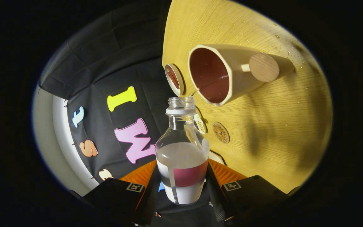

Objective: Take the bottle from table, then pour the juice into the cup, finally place the bottle on the coaster

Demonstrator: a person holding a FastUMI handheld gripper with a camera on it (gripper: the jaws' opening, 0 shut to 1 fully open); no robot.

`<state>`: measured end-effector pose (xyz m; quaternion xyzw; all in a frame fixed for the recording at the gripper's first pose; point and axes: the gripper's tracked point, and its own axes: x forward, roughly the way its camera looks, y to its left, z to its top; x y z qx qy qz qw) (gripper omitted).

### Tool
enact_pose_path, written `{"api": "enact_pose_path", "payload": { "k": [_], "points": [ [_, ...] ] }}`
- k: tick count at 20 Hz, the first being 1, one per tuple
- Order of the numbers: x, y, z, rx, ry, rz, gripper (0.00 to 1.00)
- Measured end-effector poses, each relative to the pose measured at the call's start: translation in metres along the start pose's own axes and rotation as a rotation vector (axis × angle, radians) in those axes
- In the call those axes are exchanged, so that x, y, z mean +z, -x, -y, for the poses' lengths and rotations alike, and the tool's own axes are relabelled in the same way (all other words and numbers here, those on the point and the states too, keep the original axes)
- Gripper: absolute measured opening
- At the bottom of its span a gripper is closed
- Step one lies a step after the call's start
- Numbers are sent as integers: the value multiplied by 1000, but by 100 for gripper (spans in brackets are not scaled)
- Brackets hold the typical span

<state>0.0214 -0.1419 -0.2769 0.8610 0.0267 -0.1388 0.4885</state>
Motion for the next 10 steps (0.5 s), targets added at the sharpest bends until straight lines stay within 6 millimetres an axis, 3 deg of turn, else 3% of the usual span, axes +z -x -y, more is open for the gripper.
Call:
{"api": "enact_pose_path", "payload": {
  "k": [10],
  "points": [
    [1, 2, -4, 4, -40, -10, 76]
  ]
}}
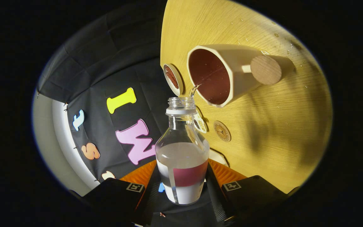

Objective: Take the bottle from table, then pour the juice into the cup, finally place the bottle on the coaster

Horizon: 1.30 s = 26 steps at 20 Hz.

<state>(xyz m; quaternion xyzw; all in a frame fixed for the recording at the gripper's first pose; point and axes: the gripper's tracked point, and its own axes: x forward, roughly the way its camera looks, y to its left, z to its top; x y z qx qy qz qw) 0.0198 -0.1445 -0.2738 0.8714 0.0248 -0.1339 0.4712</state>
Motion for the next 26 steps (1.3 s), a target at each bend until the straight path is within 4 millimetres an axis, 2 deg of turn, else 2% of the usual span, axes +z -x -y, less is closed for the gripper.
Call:
{"api": "enact_pose_path", "payload": {
  "k": [11, 15, 21, 26],
  "points": [
    [-4, -4, -8, 21, -121, 9, 75],
    [-4, -5, -19, 56, -167, 11, 76],
    [9, -7, -26, 94, -262, 79, 75],
    [9, -9, -33, 139, -359, 126, 75]
  ]
}}
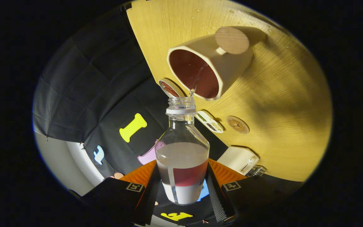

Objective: Take the bottle from table, then pour the juice into the cup, finally place the bottle on the coaster

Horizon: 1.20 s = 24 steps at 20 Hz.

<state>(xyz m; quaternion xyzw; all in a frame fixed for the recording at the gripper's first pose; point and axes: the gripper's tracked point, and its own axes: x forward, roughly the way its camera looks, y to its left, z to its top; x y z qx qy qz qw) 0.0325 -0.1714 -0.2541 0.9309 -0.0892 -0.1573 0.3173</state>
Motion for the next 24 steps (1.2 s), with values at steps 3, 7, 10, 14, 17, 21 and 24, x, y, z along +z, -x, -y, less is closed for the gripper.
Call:
{"api": "enact_pose_path", "payload": {
  "k": [3, 7, 10, 14, 17, 21, 24],
  "points": [
    [-2, -2, -5, 19, -14, 6, 75],
    [-4, -1, -12, 29, -15, 1, 75],
    [-3, -2, -13, 28, -15, 0, 75],
    [-1, -2, -15, 24, -9, -4, 75],
    [-1, -3, -15, 9, 8, -14, 76],
    [3, -1, -12, -14, 42, -24, 75],
    [5, 0, -9, -19, 68, -33, 76]
  ]
}}
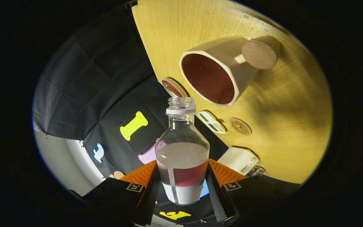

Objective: Take the bottle from table, then pour the juice into the cup, finally place the bottle on the coaster

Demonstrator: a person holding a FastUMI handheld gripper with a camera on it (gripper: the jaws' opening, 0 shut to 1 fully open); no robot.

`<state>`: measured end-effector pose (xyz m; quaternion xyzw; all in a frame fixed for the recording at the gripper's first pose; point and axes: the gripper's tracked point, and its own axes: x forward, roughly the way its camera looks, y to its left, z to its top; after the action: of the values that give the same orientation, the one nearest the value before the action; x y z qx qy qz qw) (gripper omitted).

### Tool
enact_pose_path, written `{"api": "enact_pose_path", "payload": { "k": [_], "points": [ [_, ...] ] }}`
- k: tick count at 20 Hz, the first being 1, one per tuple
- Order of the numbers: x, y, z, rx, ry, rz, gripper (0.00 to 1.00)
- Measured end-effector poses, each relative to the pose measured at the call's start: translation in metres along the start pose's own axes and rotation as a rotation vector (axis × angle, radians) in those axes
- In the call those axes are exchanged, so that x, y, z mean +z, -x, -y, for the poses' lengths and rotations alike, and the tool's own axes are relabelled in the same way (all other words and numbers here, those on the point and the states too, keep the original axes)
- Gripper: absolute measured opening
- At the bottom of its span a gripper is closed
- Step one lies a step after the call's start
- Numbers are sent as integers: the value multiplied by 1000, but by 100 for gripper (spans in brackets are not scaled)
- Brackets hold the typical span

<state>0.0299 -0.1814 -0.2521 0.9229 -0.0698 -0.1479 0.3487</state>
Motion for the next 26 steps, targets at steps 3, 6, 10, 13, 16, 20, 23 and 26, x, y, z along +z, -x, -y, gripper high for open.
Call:
{"api": "enact_pose_path", "payload": {
  "k": [3, 6, 10, 13, 16, 20, 23, 26],
  "points": [
    [-4, 1, 4, 0, 23, -3, 76],
    [-17, 4, 8, -3, 108, -21, 75],
    [-36, 14, 18, -46, 468, -40, 75],
    [-51, 22, 3, -16, 743, -29, 75],
    [-63, 21, -7, 12, 1027, 24, 75],
    [-89, 1, -27, 62, 1405, 117, 75],
    [-107, 4, -27, 111, 1726, 194, 75],
    [-129, -15, -30, 145, 2015, 266, 75]
  ]
}}
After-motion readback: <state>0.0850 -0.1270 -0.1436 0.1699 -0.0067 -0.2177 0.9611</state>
